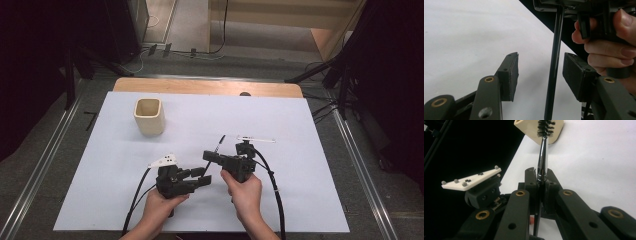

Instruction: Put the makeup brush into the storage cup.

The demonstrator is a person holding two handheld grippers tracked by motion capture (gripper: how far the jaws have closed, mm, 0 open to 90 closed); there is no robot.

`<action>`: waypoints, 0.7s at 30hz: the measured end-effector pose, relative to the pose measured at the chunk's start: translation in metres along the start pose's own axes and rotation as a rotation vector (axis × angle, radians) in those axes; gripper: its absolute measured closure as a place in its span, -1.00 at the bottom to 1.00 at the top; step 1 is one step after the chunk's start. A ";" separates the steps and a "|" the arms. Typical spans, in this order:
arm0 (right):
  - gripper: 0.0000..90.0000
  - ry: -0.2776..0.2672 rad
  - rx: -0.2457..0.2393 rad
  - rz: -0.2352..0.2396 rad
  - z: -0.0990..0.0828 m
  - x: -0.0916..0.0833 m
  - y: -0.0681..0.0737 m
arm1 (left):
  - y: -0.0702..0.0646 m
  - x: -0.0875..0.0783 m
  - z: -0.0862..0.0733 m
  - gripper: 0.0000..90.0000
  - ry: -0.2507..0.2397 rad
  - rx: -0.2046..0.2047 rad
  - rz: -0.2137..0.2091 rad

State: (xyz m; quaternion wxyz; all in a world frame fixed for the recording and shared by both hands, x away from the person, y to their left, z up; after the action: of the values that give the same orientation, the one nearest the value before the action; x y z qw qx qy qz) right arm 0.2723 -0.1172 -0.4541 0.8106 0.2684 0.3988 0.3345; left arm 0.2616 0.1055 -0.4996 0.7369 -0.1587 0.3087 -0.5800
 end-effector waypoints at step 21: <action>0.90 0.086 -0.052 -0.028 0.005 0.003 -0.009 | -0.002 -0.008 0.023 -0.23 0.148 0.019 0.002</action>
State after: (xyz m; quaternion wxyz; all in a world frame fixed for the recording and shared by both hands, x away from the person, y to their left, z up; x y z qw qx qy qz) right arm 0.2809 -0.1219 -0.4591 0.8040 0.2272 0.4282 0.3445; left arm 0.2736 0.1103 -0.4791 0.7143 -0.1079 0.3570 -0.5922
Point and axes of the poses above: each handheld gripper's, and its own axes: x roughly forward along the jaws, z roughly out of its top, y roughly to its left, the point moved 1 cm from there along x, roughly forward along the jaws, and after that the axes turned 7 degrees about -z, right-handed, at the moved point
